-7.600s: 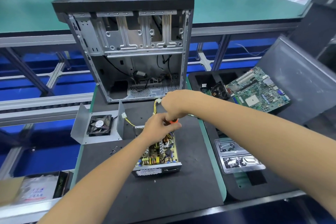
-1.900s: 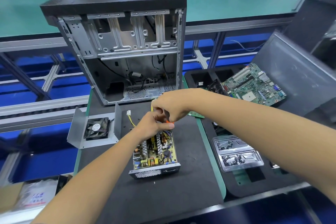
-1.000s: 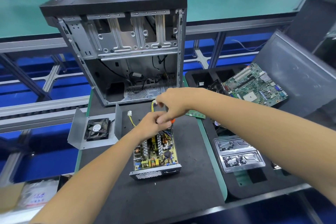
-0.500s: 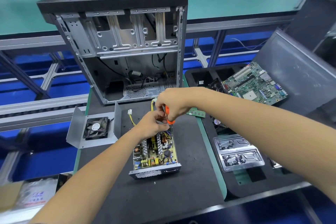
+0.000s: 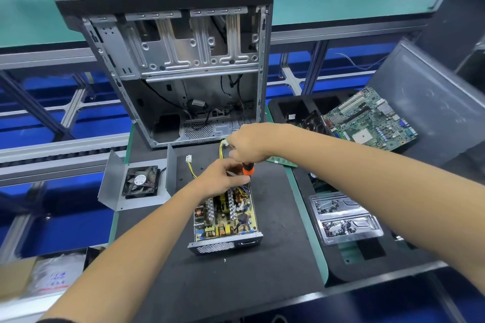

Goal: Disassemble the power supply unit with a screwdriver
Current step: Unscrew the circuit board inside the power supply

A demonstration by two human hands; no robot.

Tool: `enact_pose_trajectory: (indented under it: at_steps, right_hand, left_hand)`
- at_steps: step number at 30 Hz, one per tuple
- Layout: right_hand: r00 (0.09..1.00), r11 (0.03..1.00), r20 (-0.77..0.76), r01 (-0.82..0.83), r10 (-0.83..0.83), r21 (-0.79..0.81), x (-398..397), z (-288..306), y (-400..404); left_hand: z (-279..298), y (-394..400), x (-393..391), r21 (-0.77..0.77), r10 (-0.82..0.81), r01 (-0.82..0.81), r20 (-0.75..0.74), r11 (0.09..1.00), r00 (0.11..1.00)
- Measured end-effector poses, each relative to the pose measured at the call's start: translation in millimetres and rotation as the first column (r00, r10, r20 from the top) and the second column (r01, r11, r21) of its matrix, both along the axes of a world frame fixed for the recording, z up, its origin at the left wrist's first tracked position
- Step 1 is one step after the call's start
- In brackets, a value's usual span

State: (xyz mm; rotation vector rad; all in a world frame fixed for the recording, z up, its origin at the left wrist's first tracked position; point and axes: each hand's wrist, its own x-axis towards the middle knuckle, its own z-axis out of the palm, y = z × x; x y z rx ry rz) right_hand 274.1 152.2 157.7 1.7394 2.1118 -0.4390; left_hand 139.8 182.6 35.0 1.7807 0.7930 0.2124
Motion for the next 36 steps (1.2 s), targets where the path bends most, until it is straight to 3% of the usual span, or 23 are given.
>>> enact_pose_trajectory:
  at_steps: [9,15,18,22,25,28,32,36]
  right_hand:
    - [0.985,0.988,-0.081,-0.152,0.150,-0.020,9.1,4.1,2.7]
    - [0.982,0.989,-0.120,-0.148,0.146,-0.008,9.2,1.3,-1.2]
    - [0.985,0.997,-0.153,-0.078,0.075,-0.016,8.3,5.7,-1.6]
    - [0.992,0.985,-0.032,0.123,-0.120,0.124,2.5,5.8,-5.1]
    - [0.987,0.987,-0.040,0.158,-0.158,-0.003,-0.6,3.8,-6.6]
    - [0.994,0.993,-0.059,0.090,-0.095,-0.073,-0.6,7.4,-3.1]
    - [0.997,0.997,-0.057,-0.058,0.055,-0.053,1.6,8.0,-1.5]
    - [0.990,0.992,-0.082,-0.120,0.117,-0.034,4.5,10.5,-3.5]
  left_hand:
    - [2.2,-2.5,-1.3,0.047,-0.022,0.020,0.026,0.999,0.999]
    - [2.3,-2.0,0.6,0.012,0.004,-0.005,0.042,1.000,0.999]
    - [1.1,-2.0,2.6,0.013,0.032,-0.033,0.061,0.999,0.998]
    - [0.2,-3.9,2.9,-0.033,0.077,-0.074,0.095,0.997,0.993]
    - [0.8,-3.1,2.8,-0.033,0.066,-0.064,0.087,0.997,0.994]
    - [3.4,-1.0,-0.1,-0.046,0.025,-0.022,0.073,0.999,0.997]
    - [6.8,-1.7,-1.7,-0.032,-0.022,0.023,0.029,0.999,0.999]
    - [6.2,-7.7,0.0,0.034,0.040,-0.041,0.029,0.999,0.999]
